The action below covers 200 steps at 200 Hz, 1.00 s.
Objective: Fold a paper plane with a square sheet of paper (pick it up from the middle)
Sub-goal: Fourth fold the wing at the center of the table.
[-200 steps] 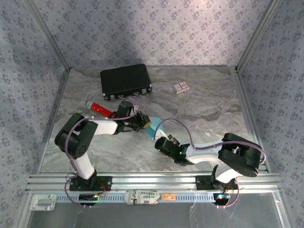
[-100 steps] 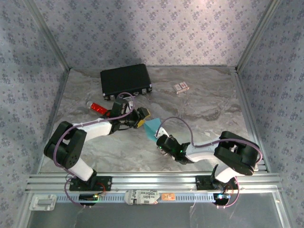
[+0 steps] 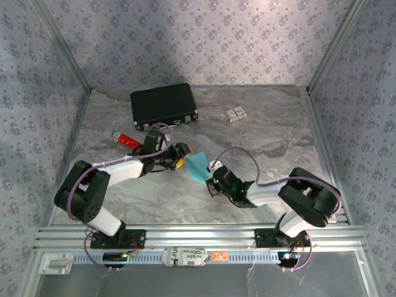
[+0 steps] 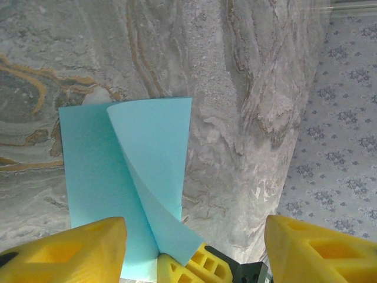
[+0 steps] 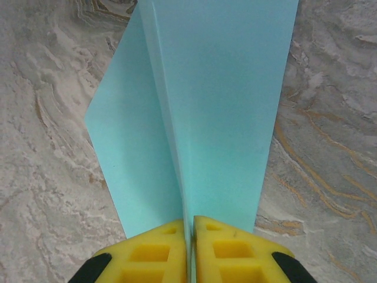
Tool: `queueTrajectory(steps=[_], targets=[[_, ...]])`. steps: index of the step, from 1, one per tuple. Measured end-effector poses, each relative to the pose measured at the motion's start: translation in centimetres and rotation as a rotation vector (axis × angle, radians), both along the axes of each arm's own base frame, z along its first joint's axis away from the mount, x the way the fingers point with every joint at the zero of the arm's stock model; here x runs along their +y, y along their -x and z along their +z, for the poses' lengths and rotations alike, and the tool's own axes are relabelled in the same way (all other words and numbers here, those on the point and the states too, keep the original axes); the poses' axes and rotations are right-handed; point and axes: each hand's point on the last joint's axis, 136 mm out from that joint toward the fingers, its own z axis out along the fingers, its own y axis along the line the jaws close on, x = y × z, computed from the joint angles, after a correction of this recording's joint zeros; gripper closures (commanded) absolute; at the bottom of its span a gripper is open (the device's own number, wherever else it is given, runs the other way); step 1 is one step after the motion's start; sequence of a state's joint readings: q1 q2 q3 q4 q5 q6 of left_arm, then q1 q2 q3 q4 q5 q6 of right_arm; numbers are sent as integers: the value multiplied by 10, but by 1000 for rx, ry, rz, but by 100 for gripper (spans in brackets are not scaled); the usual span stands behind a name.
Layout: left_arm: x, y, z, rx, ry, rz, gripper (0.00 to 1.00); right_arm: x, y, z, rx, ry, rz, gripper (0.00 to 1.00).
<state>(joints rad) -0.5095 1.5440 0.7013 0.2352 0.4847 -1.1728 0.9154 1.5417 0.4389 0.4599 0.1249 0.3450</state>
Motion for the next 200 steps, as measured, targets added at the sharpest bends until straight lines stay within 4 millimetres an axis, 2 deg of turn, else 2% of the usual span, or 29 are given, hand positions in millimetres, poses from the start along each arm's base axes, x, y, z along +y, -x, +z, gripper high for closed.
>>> queueTrajectory(steps=[34,63,88,125,170,200], targets=[[4,7,-5,9,-2,2,75,1,-3,0,66,-87,-17,87],[7,15,-14,24,-1,-2,88,1,-4,1,113,-165,-29,87],[4,19,-15,27,8,-9,93,4,-5,1,146,-214,-36,87],[-12,24,-9,-2,37,-53,96,3,-7,2,189,-287,-57,87],[-26,28,-28,29,26,-85,97,2,-9,3,237,-354,-82,87],[-38,22,-25,11,40,-102,97,1,-10,4,262,-381,-98,87]])
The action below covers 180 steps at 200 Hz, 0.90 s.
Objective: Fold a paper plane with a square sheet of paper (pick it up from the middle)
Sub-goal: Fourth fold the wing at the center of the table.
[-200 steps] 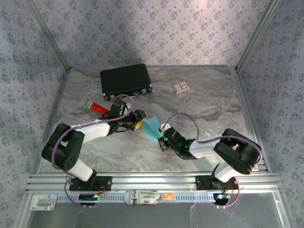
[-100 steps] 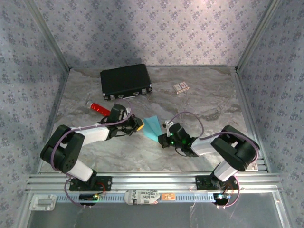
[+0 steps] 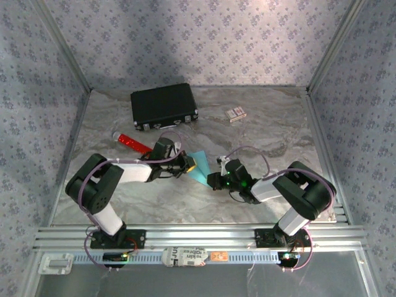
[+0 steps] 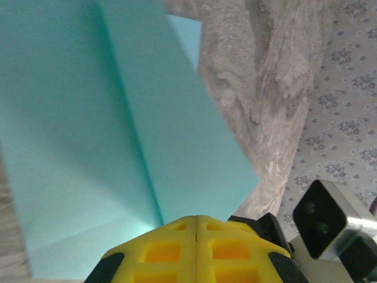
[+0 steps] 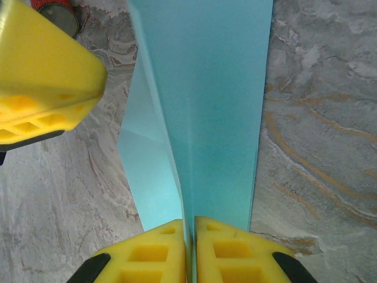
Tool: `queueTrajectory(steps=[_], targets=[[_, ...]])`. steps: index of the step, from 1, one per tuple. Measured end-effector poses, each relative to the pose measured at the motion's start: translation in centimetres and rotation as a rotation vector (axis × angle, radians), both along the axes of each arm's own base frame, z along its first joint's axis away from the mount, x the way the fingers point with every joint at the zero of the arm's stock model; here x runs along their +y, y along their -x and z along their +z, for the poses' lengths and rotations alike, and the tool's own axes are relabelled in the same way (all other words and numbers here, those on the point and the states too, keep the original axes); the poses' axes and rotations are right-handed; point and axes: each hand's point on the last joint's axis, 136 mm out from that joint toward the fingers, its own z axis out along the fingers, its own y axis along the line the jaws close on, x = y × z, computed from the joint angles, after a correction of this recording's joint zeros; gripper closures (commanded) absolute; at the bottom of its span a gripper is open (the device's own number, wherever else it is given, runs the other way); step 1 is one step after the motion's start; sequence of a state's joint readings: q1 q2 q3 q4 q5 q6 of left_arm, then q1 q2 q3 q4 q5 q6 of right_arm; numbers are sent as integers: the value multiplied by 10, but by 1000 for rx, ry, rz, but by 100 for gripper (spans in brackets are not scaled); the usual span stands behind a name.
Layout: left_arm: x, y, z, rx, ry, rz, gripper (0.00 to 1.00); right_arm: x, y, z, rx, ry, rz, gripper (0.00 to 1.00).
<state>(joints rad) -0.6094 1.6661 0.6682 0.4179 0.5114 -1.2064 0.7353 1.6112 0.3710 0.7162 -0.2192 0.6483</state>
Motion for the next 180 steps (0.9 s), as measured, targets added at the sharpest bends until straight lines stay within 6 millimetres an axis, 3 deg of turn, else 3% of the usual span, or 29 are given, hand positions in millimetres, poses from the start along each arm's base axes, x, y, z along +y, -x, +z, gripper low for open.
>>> queueTrajectory(steps=[30,64,180], targets=[[-11,-5,4,-22,26,-14,97,0,0,0,21,-16,-12,87],[-16,-4,-5,-9,33,-23,96,-1,-1,0,37,-27,-23,87],[-25,-14,-18,-19,41,-18,93,-1,-2,-1,87,-37,-35,87]])
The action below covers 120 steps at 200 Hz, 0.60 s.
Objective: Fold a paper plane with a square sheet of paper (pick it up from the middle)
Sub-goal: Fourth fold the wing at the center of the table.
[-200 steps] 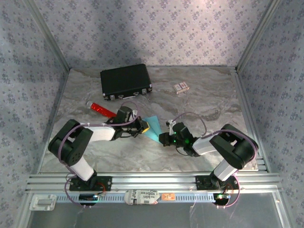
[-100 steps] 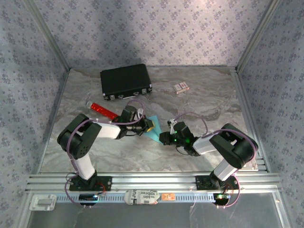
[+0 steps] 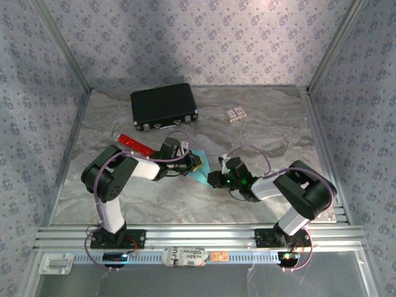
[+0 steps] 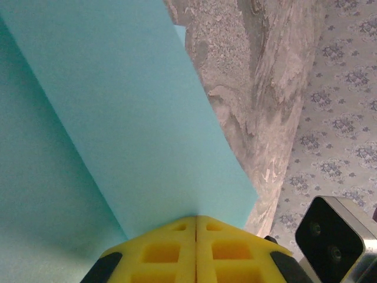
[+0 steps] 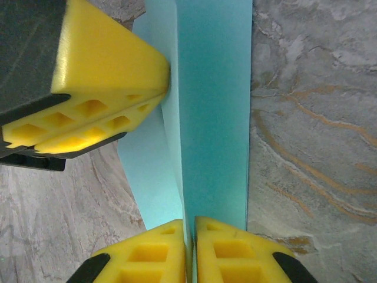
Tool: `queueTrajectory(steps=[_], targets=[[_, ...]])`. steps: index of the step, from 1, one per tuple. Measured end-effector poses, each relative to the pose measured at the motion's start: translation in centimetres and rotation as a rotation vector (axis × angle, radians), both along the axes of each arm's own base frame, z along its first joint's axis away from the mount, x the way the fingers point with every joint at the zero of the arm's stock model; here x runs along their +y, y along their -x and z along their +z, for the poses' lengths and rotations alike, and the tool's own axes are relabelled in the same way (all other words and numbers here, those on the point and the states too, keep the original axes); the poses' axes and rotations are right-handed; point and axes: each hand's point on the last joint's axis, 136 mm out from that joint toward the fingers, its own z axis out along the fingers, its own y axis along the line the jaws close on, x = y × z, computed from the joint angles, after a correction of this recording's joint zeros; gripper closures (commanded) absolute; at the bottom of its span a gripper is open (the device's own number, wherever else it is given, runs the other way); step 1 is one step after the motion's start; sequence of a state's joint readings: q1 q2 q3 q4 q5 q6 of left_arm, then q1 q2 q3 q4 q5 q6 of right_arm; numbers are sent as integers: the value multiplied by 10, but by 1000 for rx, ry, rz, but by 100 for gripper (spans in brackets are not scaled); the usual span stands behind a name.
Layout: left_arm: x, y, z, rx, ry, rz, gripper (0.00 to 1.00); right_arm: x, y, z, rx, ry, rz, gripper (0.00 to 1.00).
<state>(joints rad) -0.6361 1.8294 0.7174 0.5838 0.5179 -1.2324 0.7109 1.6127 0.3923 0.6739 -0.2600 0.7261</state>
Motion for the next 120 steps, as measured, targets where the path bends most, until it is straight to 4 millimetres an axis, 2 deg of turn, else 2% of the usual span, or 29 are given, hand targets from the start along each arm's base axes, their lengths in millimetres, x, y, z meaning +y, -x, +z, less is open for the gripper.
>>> queueTrajectory(steps=[68,120], targets=[[0,-2,-2,-3,-6,8,90,0,0,-1,19,5,6,89],[-1,-1,-2,-11,-10,0,91,0,0,-1,34,4,10,91]])
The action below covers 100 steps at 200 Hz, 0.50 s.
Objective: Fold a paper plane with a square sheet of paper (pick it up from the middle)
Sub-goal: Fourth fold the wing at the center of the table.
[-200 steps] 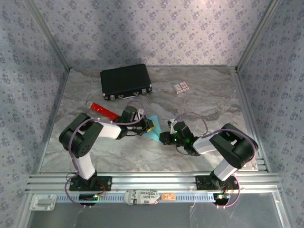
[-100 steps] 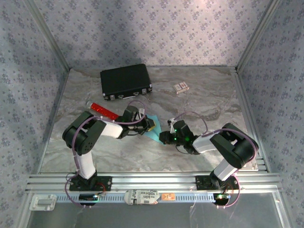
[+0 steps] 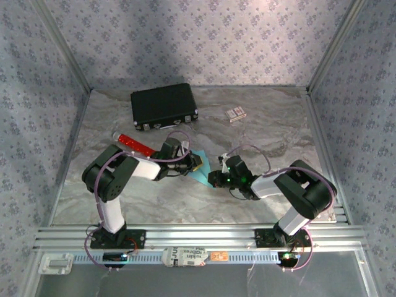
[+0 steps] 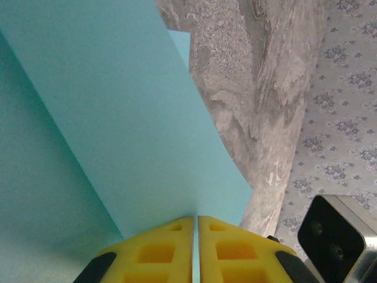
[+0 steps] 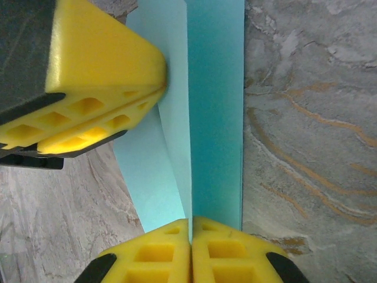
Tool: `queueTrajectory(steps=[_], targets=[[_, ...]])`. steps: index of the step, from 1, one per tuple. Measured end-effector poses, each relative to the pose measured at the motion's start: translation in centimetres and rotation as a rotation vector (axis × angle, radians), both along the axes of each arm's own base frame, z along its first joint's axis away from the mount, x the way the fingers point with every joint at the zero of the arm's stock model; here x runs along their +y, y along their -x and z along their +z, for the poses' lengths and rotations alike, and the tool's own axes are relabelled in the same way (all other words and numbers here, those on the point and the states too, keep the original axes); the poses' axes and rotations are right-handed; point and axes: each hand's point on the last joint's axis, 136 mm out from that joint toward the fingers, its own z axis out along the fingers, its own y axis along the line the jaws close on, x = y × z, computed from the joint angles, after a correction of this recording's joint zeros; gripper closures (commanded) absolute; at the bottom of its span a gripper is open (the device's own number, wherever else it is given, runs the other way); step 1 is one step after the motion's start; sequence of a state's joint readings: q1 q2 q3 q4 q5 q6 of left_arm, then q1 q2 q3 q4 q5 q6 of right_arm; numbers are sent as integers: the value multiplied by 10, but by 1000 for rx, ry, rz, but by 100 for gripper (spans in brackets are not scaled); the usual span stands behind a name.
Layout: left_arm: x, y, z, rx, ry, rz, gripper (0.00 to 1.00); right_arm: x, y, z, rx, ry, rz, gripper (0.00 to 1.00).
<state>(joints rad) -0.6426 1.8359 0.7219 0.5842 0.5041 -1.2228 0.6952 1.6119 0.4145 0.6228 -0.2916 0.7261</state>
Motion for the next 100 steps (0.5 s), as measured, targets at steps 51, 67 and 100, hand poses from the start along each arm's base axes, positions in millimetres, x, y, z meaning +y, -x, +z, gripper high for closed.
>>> queueTrajectory(steps=[51,67,100], targets=[[-2,1,1,-7,0,-4,94,0,0,0,17,-6,8,92],[-2,1,1,-13,1,-2,95,1,-1,0,24,-9,12,92],[2,2,0,-21,-3,10,94,2,-1,-1,38,-17,19,93]])
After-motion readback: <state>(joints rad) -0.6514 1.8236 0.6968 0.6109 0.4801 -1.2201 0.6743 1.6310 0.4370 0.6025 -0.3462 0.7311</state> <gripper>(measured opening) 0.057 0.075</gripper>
